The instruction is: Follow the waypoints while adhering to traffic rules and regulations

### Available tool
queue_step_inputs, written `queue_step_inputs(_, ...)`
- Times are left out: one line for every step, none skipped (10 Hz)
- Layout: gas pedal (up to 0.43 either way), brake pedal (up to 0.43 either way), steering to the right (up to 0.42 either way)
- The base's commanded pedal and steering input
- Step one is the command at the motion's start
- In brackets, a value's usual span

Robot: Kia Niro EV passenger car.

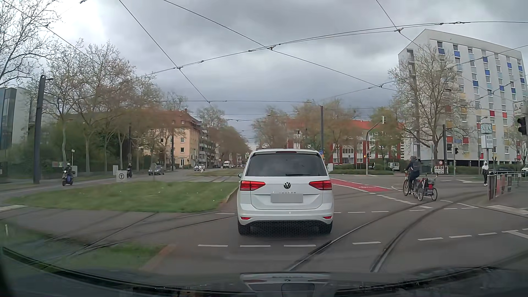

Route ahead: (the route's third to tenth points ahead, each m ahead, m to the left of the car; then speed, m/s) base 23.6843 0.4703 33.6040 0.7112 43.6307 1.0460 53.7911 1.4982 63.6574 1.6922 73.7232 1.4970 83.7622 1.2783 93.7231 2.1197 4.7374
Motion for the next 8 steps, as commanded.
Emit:
queue_step_inputs(0.0, 0.0, -0.004)
queue_step_inputs(0.008, 0.0, -0.003)
queue_step_inputs(0.067, 0.0, -0.003)
queue_step_inputs(0.079, 0.0, -0.003)
queue_step_inputs(0.098, 0.0, -0.003)
queue_step_inputs(0.118, 0.0, -0.003)
queue_step_inputs(0.15, 0.0, -0.003)
queue_step_inputs(0.15, 0.0, -0.003)
